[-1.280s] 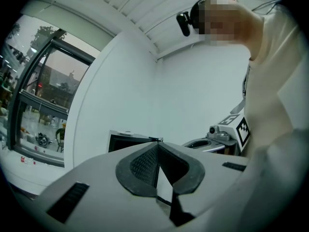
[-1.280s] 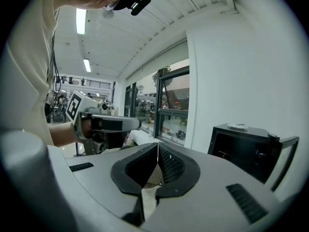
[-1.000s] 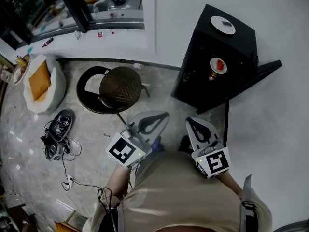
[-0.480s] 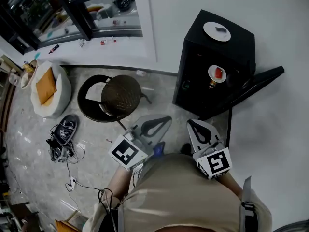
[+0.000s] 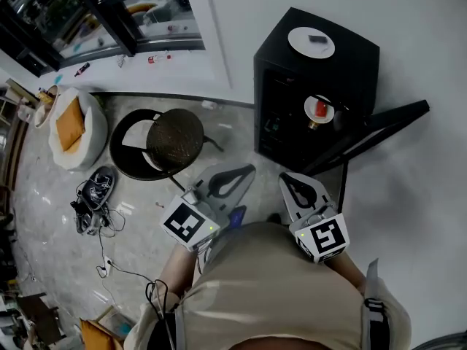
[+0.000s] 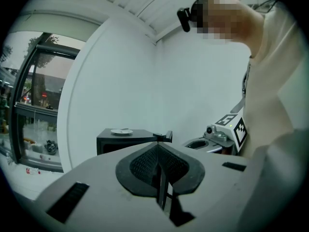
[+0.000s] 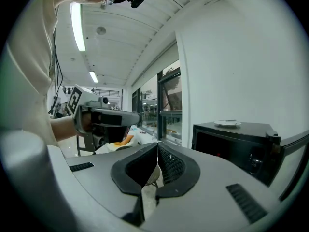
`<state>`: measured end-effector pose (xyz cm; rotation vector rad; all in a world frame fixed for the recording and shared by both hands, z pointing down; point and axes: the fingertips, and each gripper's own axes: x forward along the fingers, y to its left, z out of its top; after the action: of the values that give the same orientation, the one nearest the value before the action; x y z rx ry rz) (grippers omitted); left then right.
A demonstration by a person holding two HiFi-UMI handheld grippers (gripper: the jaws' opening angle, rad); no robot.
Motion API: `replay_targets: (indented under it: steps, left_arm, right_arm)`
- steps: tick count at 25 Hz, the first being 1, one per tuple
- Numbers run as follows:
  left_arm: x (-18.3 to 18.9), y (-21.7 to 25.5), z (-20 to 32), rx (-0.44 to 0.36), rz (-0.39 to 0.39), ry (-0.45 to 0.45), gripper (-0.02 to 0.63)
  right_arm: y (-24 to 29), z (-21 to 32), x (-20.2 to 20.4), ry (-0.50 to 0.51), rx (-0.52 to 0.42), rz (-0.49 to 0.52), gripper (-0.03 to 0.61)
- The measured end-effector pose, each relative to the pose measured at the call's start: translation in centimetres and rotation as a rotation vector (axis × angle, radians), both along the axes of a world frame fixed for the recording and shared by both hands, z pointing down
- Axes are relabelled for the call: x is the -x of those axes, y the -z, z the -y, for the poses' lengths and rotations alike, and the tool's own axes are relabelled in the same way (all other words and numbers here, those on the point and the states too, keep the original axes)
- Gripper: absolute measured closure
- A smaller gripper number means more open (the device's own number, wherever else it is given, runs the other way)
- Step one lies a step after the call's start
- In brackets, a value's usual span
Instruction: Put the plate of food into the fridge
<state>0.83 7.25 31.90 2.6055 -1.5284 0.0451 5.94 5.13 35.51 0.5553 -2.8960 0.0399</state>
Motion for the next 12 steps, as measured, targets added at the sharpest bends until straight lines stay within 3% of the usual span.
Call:
replay_targets:
  steps: [12]
  left_arm:
    - [-4.0, 0.0, 3.3, 0.032, 0.053, 0.051, 0.603]
  right_arm:
    - [-1.2, 3.4, -3.8, 0.057, 0.024, 0.015, 0.557]
